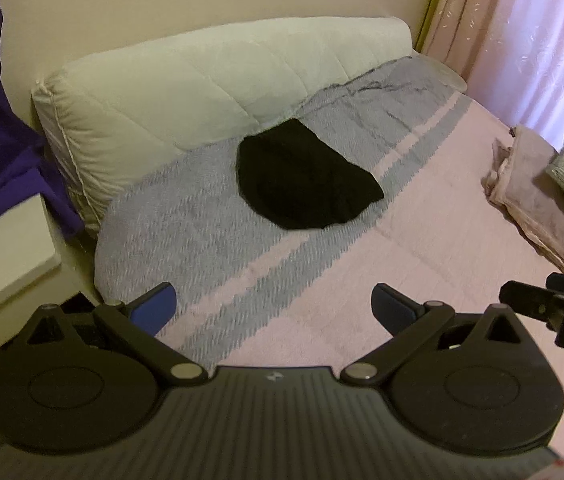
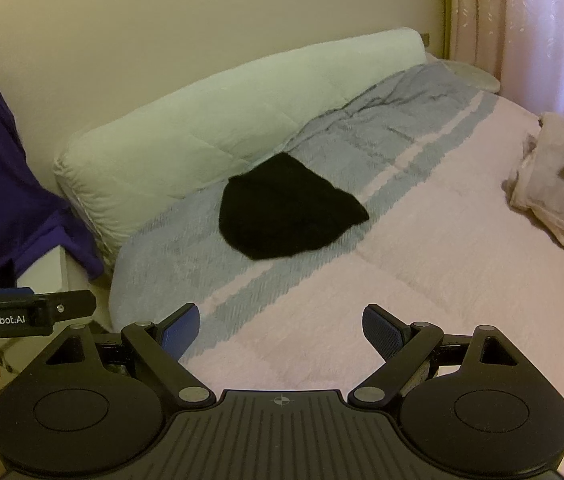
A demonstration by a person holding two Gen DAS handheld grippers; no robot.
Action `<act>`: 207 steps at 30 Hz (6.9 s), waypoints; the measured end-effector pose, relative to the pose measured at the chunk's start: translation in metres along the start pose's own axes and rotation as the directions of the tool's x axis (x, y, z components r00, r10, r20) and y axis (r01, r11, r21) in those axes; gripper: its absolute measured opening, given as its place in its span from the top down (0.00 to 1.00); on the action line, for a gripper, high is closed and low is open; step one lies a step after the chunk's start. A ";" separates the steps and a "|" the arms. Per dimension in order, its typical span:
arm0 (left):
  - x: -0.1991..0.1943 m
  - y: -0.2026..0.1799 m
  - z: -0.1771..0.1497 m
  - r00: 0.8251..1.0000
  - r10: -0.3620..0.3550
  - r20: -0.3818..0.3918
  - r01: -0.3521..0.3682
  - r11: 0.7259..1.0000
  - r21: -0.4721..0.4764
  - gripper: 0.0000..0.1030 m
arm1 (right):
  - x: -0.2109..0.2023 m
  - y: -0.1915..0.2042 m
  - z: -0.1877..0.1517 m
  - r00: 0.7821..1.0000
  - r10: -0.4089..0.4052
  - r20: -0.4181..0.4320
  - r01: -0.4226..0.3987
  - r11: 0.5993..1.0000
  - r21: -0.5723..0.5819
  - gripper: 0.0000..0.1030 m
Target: Fold large clothes
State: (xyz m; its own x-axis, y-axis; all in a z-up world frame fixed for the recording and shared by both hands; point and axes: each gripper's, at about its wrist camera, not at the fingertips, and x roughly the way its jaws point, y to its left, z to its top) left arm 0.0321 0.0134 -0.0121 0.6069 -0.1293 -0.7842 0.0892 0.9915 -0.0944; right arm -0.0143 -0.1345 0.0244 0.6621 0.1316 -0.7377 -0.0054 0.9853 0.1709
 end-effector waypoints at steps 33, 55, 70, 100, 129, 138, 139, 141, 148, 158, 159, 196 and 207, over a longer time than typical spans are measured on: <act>0.392 0.041 0.153 0.985 -0.059 -0.161 0.103 0.955 0.279 0.06 | 0.359 -0.065 0.132 0.988 -0.030 -0.151 -0.019 0.950 -0.312 0.17; 0.407 0.007 0.159 0.978 -0.183 -0.105 0.208 0.913 0.352 0.91 | 0.409 -0.104 0.160 0.997 -0.023 -0.071 0.002 0.956 -0.293 1.00; 0.192 -0.112 0.070 0.926 -0.368 -0.085 0.353 0.764 0.541 1.00 | 0.065 -0.237 -0.016 0.939 -0.344 0.023 0.337 0.930 0.147 1.00; 0.463 -0.060 0.151 0.969 -0.146 -0.197 0.242 0.707 0.665 0.41 | 0.485 -0.200 0.071 0.953 0.095 -0.286 -0.148 0.975 -0.168 0.36; -0.012 -0.380 -0.076 0.531 -0.778 -0.337 0.730 0.216 0.649 0.95 | -0.300 -0.318 -0.172 0.757 -0.616 0.219 0.530 0.775 0.344 0.96; -0.027 -0.473 -0.159 0.419 -0.689 -0.591 0.853 0.076 0.517 0.90 | -0.397 -0.345 -0.257 0.613 -0.767 0.190 0.628 0.619 0.471 0.95; -0.013 -0.475 -0.165 0.445 -0.669 -0.595 0.847 0.099 0.522 0.88 | -0.382 -0.354 -0.266 0.629 -0.759 0.165 0.622 0.619 0.480 0.94; 0.013 -0.472 -0.174 0.511 -0.622 -0.594 0.819 0.142 0.556 0.81 | -0.351 -0.358 -0.282 0.666 -0.743 0.069 0.632 0.610 0.478 0.81; 0.076 -0.451 -0.183 0.605 -0.515 -0.608 0.773 0.195 0.603 0.70 | -0.232 -0.372 -0.372 0.852 -0.473 -0.224 0.510 0.652 0.562 0.59; 0.065 -0.534 -0.250 0.465 -0.502 -0.729 0.864 0.080 0.496 0.44 | -0.268 -0.417 -0.411 0.780 -0.534 -0.325 0.616 0.565 0.550 0.45; 0.060 -0.544 -0.259 0.451 -0.503 -0.737 0.872 0.071 0.485 0.44 | -0.273 -0.430 -0.415 0.769 -0.549 -0.328 0.630 0.564 0.534 0.44; -0.001 -0.460 -0.005 0.628 -0.732 -0.263 0.659 0.321 0.680 1.00 | -0.397 -0.403 -0.351 0.757 -0.651 -0.058 0.602 0.660 0.450 1.00; 0.071 -0.552 -0.164 0.576 -0.578 -0.578 0.791 0.218 0.571 0.65 | -0.362 -0.431 -0.437 0.729 -0.600 -0.329 0.677 0.559 0.480 1.00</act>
State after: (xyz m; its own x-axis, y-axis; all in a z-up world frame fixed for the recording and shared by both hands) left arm -0.1037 -0.5407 -0.1158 -0.1582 -0.6407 -0.7514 0.9508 0.1063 -0.2909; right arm -0.5791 -0.5595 -0.0677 0.2394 -0.4597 -0.8552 0.8045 0.5871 -0.0904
